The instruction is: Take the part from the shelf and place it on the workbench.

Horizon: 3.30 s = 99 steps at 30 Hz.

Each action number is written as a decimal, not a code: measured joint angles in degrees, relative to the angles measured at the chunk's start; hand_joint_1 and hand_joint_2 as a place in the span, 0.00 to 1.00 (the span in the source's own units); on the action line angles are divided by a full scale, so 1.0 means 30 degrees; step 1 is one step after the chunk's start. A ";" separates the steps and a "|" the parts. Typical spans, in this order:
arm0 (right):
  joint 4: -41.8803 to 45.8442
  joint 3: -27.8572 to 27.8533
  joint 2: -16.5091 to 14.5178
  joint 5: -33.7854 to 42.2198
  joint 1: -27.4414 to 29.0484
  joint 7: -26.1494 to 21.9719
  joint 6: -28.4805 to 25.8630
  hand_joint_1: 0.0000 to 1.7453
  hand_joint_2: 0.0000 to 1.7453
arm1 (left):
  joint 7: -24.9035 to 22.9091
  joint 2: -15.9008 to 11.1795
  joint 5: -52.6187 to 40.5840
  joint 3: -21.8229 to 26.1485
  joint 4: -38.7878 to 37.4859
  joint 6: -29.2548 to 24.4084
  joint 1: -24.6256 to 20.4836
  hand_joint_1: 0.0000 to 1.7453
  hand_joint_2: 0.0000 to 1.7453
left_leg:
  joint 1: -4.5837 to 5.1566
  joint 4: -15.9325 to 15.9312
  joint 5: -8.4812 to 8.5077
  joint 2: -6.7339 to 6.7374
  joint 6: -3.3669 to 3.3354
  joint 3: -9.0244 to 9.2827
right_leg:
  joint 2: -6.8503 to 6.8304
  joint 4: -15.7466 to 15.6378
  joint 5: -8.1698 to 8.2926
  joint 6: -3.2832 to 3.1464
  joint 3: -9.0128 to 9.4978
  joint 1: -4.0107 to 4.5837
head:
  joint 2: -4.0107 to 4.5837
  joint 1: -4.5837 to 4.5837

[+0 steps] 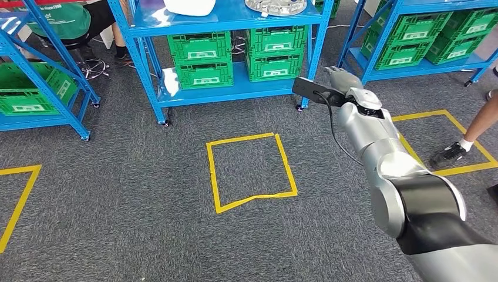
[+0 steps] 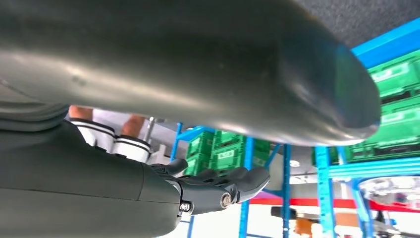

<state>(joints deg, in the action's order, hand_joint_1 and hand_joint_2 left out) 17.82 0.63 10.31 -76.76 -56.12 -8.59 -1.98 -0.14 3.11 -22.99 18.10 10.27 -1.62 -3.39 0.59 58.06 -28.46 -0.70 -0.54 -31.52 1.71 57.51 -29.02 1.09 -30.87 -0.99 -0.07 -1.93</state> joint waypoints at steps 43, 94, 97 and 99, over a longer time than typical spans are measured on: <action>0.1162 0.6074 -0.1447 0.3374 0.1027 0.0648 0.0019 0.00 0.00 | -0.0108 -0.0179 0.0472 0.1237 -0.0005 0.0193 0.0388 0.00 0.00 | -0.0213 -0.0188 -0.0341 0.0219 -0.0328 0.0405 | -0.0468 0.4006 -0.0098 0.0379 -0.3180 -0.0172 | 0.0000 -0.0038; 0.0716 0.7833 0.0899 0.5410 0.1089 0.0080 -0.0083 0.00 0.00 | -0.0117 0.0109 -0.1641 0.1275 -0.0002 0.0510 -0.0231 0.00 0.00 | -0.0073 0.0285 0.0709 0.0115 0.0273 -0.1350 | -0.0459 0.0461 0.0570 -0.0438 -0.1150 0.0169 | 0.0000 0.0330; 0.0838 0.7849 0.1311 0.5676 0.1558 -0.0013 -0.0317 0.00 0.00 | -0.0121 0.0137 -0.1725 0.1199 -0.0009 0.0510 -0.0181 0.00 0.00 | -0.0069 0.0224 0.0947 0.0046 0.0268 -0.1302 | -0.0490 0.0380 0.0555 -0.0500 -0.1093 0.0170 | 0.0000 0.0306; 0.0969 0.7849 0.1632 0.5955 0.1954 -0.0091 -0.0669 0.00 0.00 | -0.0108 0.0128 -0.1829 0.1142 -0.0005 0.0506 -0.0186 0.00 0.00 | -0.0060 0.0232 0.0884 0.0008 0.0170 -0.1277 | -0.0511 0.0243 0.0553 -0.0487 -0.0986 0.0169 | 0.0000 0.0301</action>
<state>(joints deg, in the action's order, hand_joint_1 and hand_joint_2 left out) 20.73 24.17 15.20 -58.89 -50.26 -8.86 -3.99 -0.46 3.49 -28.47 21.52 10.25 -0.10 -3.95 0.41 58.75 -25.81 -0.68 -0.04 -35.36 0.18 58.24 -27.36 -0.37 -33.83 -0.49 -0.07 -1.03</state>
